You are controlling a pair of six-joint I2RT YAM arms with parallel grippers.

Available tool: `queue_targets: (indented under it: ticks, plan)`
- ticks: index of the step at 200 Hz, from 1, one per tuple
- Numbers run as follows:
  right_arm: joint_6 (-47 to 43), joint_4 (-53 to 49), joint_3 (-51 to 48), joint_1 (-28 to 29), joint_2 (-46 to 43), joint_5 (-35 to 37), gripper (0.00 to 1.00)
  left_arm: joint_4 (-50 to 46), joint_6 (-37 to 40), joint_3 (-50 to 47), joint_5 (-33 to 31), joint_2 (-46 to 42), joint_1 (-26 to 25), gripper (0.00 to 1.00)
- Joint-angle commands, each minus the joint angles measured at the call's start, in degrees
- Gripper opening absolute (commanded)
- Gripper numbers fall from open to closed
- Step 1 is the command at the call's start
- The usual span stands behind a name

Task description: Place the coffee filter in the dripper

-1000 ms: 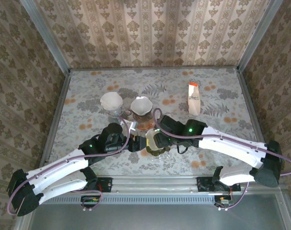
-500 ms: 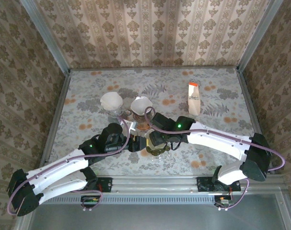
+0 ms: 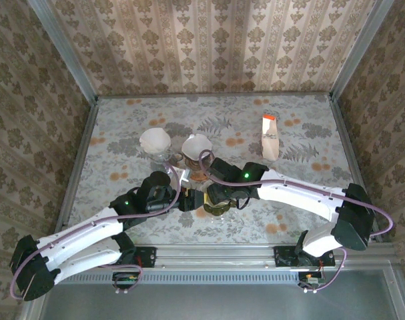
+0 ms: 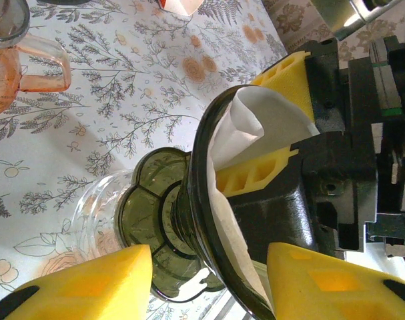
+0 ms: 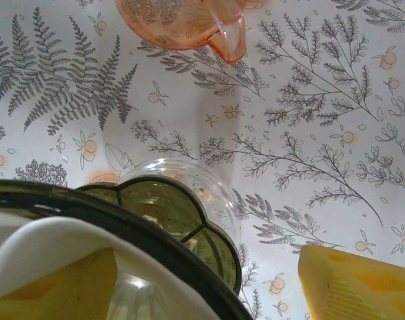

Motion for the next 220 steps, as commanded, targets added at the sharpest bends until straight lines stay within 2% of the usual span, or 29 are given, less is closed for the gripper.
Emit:
queue_targets:
  ticks: [1,91,141,183,220]
  plan:
    - [0.23,-0.48,-0.12,0.00,-2.80,0.73,0.74,0.15,-0.62,-0.75,0.42,0.39,-0.23,0.50]
    - [2.00,-1.68,-0.99,-0.08,-13.17,5.72,0.74,0.11,-0.87,-0.84,0.07,0.28,-0.11,0.51]
    - [2.88,-1.56,-2.32,-0.06,-14.83,6.77,0.74,0.62,-0.96,-0.66,-0.10,0.33,-0.06,0.52]
    - [3.24,-1.28,-2.72,-0.08,-15.97,7.56,0.74,0.73,-0.65,-0.31,-0.19,0.30,-0.08,0.59]
    - [2.67,-0.60,-3.18,-0.06,-16.36,5.37,0.74,0.64,-0.70,-0.31,-0.28,0.34,-0.13,0.59]
